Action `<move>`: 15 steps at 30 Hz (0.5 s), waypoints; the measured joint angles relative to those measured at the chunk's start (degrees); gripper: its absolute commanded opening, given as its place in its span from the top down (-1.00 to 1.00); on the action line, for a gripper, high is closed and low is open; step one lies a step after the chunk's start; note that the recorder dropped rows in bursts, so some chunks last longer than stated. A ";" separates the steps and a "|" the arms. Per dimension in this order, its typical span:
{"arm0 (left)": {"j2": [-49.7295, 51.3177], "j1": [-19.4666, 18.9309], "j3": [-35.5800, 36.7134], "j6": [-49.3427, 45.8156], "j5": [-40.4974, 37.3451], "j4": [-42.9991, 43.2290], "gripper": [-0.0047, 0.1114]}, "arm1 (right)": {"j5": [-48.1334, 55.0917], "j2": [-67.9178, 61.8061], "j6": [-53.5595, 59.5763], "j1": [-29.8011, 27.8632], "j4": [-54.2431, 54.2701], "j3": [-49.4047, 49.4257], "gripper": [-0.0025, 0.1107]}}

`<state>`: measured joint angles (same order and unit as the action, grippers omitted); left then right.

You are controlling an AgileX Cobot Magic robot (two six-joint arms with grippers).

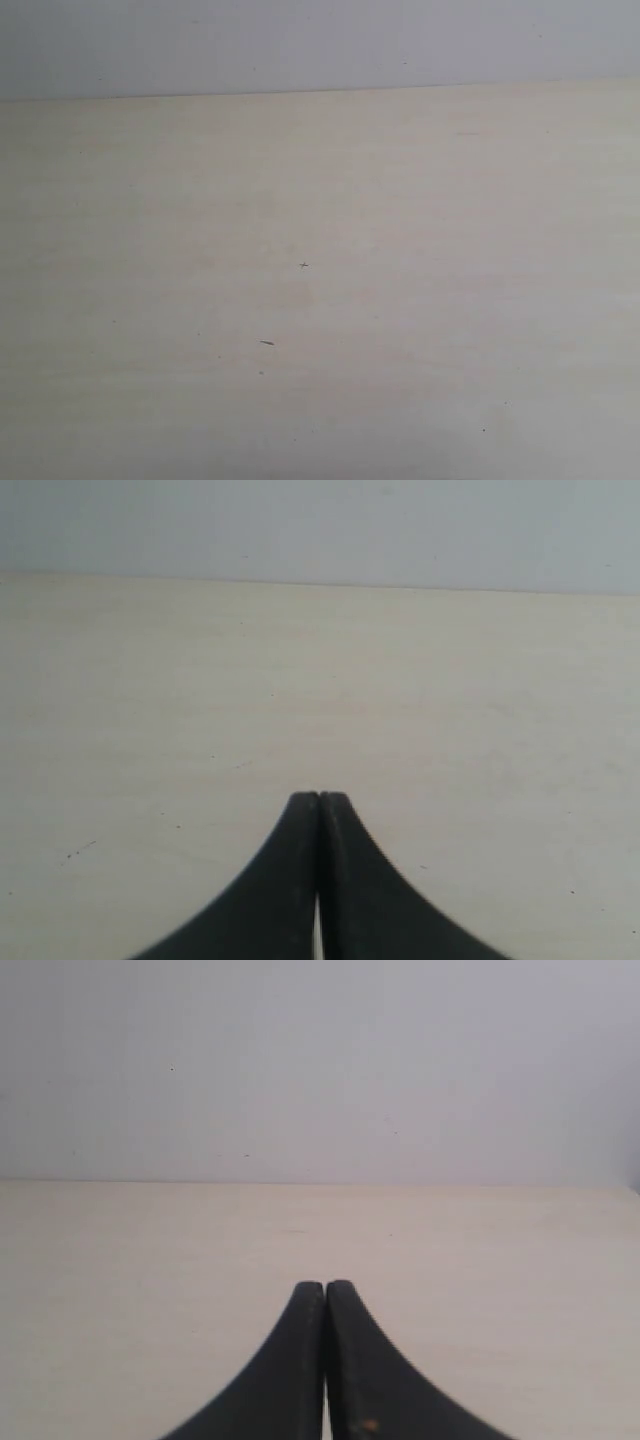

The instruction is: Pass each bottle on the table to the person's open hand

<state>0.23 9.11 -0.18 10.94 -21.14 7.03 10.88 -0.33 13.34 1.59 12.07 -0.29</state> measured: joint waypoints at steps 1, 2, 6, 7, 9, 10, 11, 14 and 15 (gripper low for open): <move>0.00 0.00 0.00 0.00 0.00 0.00 0.92 | 0.00 0.00 0.00 0.00 0.00 0.00 0.96; 0.00 0.00 0.00 0.00 0.00 0.00 0.92 | 0.00 0.00 0.00 0.00 0.00 0.00 0.96; 0.00 0.00 0.00 0.00 0.00 0.00 0.92 | 0.00 0.00 0.00 0.00 0.00 0.00 0.96; 0.00 0.00 0.00 0.00 0.00 0.00 0.92 | 0.00 0.00 0.00 0.00 0.00 0.00 0.96; 0.00 0.00 0.00 0.00 0.00 0.00 0.92 | 0.00 0.00 0.00 0.00 0.00 0.00 0.96; 0.00 0.00 0.00 0.00 0.00 0.00 0.92 | 0.00 0.00 0.00 0.00 0.00 0.00 0.96; 0.00 0.00 0.00 0.00 0.00 0.00 0.92 | 0.00 0.00 0.00 0.00 0.00 0.00 0.96; 0.00 0.00 0.00 0.00 0.00 0.00 0.92 | 0.00 0.00 0.00 0.00 0.00 0.00 0.96; 0.00 0.00 0.00 0.00 0.00 0.00 0.92 | 0.00 0.00 0.00 0.00 0.00 0.00 0.96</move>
<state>0.23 9.11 -0.18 10.94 -21.14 7.03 10.88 -0.33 13.34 1.59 12.07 -0.29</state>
